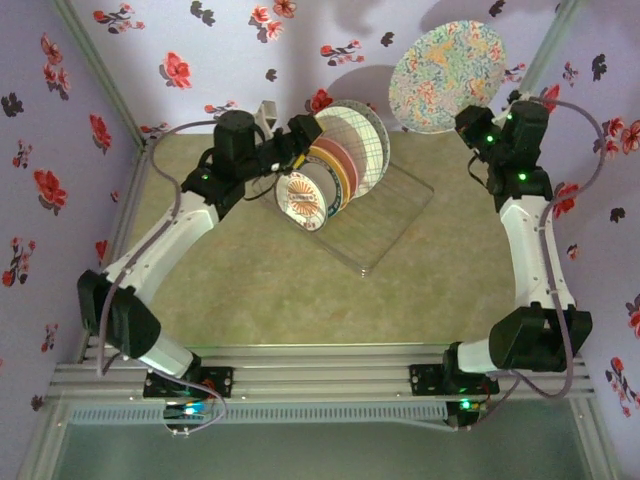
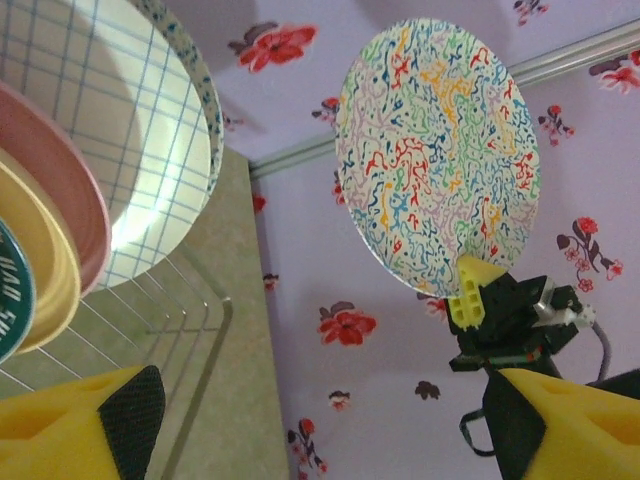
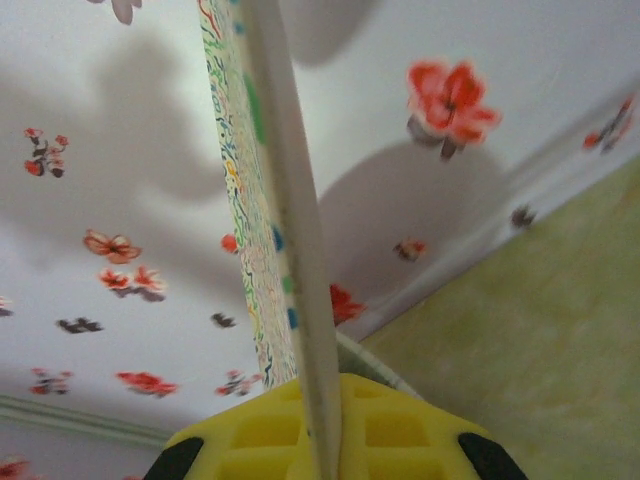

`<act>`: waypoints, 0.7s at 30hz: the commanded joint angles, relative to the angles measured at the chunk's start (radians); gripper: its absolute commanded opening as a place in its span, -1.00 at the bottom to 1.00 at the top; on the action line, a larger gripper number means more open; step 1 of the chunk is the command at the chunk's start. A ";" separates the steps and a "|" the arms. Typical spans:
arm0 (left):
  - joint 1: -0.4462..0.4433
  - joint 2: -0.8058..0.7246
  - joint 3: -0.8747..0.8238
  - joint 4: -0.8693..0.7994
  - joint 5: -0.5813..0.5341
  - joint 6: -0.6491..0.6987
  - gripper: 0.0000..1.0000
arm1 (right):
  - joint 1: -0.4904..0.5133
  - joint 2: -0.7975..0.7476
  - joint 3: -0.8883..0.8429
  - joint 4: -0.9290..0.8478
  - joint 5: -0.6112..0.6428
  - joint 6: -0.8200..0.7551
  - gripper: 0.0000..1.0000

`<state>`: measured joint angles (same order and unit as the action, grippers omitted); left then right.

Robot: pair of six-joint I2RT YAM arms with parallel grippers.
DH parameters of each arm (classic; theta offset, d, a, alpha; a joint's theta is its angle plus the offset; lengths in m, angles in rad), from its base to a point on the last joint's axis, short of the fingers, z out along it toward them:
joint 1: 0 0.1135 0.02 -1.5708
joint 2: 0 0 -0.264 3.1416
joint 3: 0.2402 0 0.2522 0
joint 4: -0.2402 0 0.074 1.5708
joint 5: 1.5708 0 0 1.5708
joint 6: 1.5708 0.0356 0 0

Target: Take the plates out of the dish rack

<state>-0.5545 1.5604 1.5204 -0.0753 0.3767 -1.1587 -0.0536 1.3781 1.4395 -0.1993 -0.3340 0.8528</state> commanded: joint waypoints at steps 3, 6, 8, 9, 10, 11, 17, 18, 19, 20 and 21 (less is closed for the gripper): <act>-0.034 0.093 0.100 0.077 0.077 -0.168 0.67 | 0.073 -0.050 -0.034 0.058 -0.093 0.321 -1.00; -0.048 0.151 0.146 0.099 0.095 -0.206 0.66 | 0.125 -0.053 -0.044 0.064 -0.114 0.394 -1.00; -0.054 0.181 0.174 0.111 0.101 -0.217 0.62 | 0.157 -0.053 -0.044 0.064 -0.119 0.417 -1.00; -0.056 0.194 0.189 0.107 0.102 -0.219 0.58 | 0.171 -0.053 -0.045 0.059 -0.119 0.424 -1.00; -0.056 0.206 0.201 0.103 0.103 -0.220 0.55 | 0.180 -0.054 -0.044 0.055 -0.121 0.432 -1.00; -0.056 0.213 0.206 0.105 0.103 -0.223 0.53 | 0.186 -0.056 -0.045 0.055 -0.122 0.439 -1.00; -0.056 0.245 0.223 0.126 0.098 -0.235 0.26 | 0.212 -0.044 -0.039 0.046 -0.159 0.477 -1.00; -0.056 0.247 0.222 0.134 0.098 -0.240 0.18 | 0.217 -0.041 -0.036 0.039 -0.165 0.477 -1.00; -0.056 0.249 0.222 0.139 0.096 -0.243 0.11 | 0.220 -0.036 -0.030 0.027 -0.172 0.478 -1.00; -0.055 0.252 0.224 0.141 0.092 -0.243 0.03 | 0.224 -0.035 -0.028 0.023 -0.175 0.478 -1.00; -0.056 0.252 0.224 0.140 0.088 -0.241 -0.03 | 0.227 -0.035 -0.026 0.023 -0.177 0.479 -1.00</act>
<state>-0.6052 1.8015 1.7084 0.0166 0.4568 -1.3895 0.1577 1.3594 1.3872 -0.2260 -0.4717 1.3067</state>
